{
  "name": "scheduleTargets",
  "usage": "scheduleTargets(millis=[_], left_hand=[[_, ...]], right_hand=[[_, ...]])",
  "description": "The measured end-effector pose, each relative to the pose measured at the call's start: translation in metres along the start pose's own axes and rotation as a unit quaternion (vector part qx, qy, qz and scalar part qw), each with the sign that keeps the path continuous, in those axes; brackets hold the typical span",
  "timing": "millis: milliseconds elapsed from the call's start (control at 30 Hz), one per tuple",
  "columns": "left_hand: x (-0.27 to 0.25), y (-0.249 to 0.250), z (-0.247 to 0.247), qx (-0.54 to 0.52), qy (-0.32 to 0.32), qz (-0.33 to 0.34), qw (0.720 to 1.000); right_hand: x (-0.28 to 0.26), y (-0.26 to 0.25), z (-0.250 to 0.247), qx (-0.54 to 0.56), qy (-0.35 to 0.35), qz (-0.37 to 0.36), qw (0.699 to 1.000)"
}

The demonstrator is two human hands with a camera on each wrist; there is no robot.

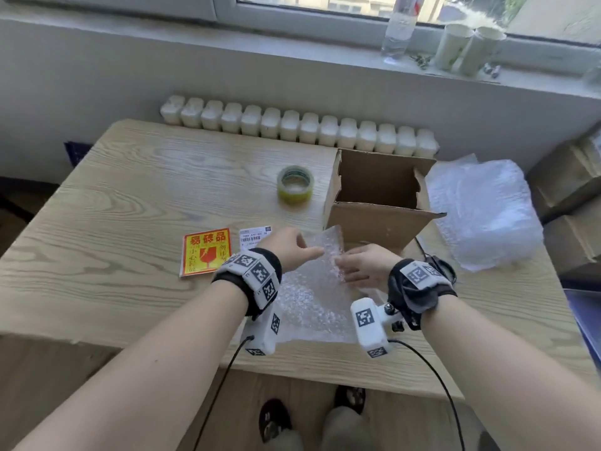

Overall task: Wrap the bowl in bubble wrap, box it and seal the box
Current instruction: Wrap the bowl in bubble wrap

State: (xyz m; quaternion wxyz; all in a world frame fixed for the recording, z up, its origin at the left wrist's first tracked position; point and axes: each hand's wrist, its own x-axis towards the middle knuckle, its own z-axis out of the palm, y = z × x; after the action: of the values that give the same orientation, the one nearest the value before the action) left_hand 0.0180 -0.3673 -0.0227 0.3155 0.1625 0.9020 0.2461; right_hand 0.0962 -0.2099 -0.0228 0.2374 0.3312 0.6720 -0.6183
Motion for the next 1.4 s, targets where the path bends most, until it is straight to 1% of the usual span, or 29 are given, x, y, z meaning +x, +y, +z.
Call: scheduleTargets(millis=[133,233,333,433,533,667,767,833,900,1000,1100,1267,1400], left_hand=[[0.004,0.012,0.016,0.011,-0.053,-0.009,0.998],[0.009,0.019,0.02,0.018,-0.069,-0.006,0.997],[0.01,0.029,0.025,-0.014,-0.095,-0.004,0.995],[0.013,0.039,0.029,-0.026,-0.106,-0.011,0.994],[0.02,0.046,0.032,-0.041,-0.114,-0.016,0.993],[0.028,0.047,0.035,-0.026,-0.092,-0.02,0.995],[0.032,0.044,0.038,-0.012,-0.07,-0.028,0.997],[0.033,0.042,0.04,-0.003,-0.059,-0.033,0.998],[0.035,0.043,0.044,-0.006,-0.055,-0.033,0.998],[0.036,0.05,0.049,-0.01,-0.061,-0.024,0.998],[0.037,0.056,0.054,0.003,-0.066,-0.011,0.998],[0.038,0.06,0.059,0.016,-0.072,-0.006,0.997],[0.037,0.061,0.06,0.019,-0.072,-0.006,0.997]], right_hand=[[0.003,-0.002,-0.007,0.024,-0.004,0.006,1.0],[0.006,-0.001,-0.018,0.037,-0.007,0.007,0.999],[0.009,0.001,-0.027,0.05,-0.022,-0.005,0.998],[0.012,0.003,-0.035,0.058,-0.033,-0.011,0.998],[0.017,0.005,-0.042,0.035,-0.038,-0.019,0.998],[0.026,0.011,-0.056,-0.091,0.016,-0.02,0.996],[0.032,0.022,-0.076,-0.181,0.081,-0.002,0.98],[0.033,0.028,-0.091,-0.199,0.124,0.007,0.972],[0.03,0.03,-0.102,-0.202,0.141,0.016,0.969],[0.027,0.031,-0.114,-0.247,0.158,0.019,0.956],[0.027,0.031,-0.121,-0.271,0.149,0.032,0.95],[0.023,0.042,-0.121,-0.299,0.062,0.086,0.948],[0.024,0.054,-0.117,-0.308,0.07,0.108,0.943]])
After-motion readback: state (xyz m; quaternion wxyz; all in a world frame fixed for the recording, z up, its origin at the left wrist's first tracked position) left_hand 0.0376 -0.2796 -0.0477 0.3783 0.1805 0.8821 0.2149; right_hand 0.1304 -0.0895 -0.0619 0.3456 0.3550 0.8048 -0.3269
